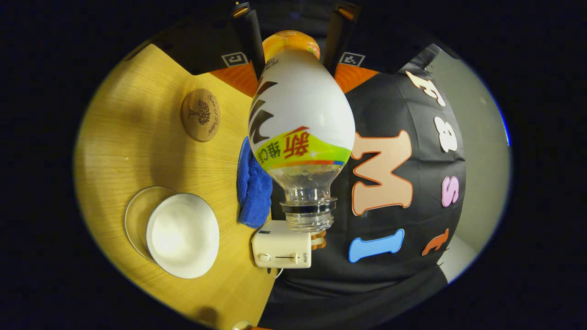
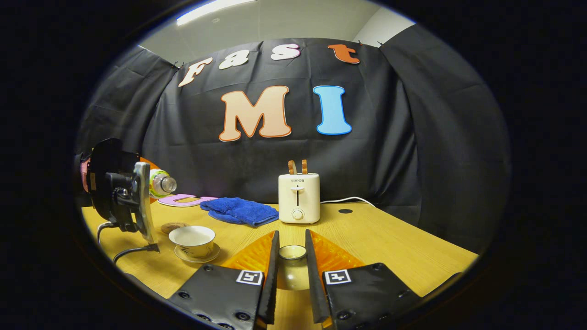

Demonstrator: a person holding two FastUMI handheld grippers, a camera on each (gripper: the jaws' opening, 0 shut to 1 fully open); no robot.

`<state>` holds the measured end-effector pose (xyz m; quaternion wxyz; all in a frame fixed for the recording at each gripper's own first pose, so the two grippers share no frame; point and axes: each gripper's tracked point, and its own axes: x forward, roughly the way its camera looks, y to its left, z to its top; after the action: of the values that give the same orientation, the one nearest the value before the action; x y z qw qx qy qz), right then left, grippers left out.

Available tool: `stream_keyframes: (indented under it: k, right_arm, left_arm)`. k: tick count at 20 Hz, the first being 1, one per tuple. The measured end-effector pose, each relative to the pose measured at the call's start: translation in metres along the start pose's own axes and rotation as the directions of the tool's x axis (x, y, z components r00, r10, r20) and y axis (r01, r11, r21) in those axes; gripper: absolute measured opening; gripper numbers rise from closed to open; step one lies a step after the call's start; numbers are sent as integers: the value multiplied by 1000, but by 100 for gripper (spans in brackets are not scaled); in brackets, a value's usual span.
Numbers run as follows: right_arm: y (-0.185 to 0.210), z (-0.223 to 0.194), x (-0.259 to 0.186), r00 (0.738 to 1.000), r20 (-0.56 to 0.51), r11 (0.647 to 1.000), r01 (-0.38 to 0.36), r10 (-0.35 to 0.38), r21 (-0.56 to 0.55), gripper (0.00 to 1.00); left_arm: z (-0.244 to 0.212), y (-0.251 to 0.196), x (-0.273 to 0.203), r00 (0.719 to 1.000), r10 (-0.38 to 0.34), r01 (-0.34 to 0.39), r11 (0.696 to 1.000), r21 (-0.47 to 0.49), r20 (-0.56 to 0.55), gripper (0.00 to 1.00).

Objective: Open the teacup lid with one hand, grasp the water bottle and pour water into the teacup with the other hand; after pouring, place the water bottle on the coaster and then close the teacup lid.

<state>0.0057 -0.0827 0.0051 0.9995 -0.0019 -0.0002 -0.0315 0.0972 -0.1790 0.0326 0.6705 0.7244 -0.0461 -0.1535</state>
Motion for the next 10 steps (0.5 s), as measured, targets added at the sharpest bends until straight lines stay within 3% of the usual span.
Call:
stream_keyframes:
  k: [10]
  right_arm:
    - [-1, 0, 1, 1000, 1, 1000, 0, 0, 0, 35]
  left_arm:
    - [-5, -5, 2, 998, -44, 51, 972, 228, -38, 57]
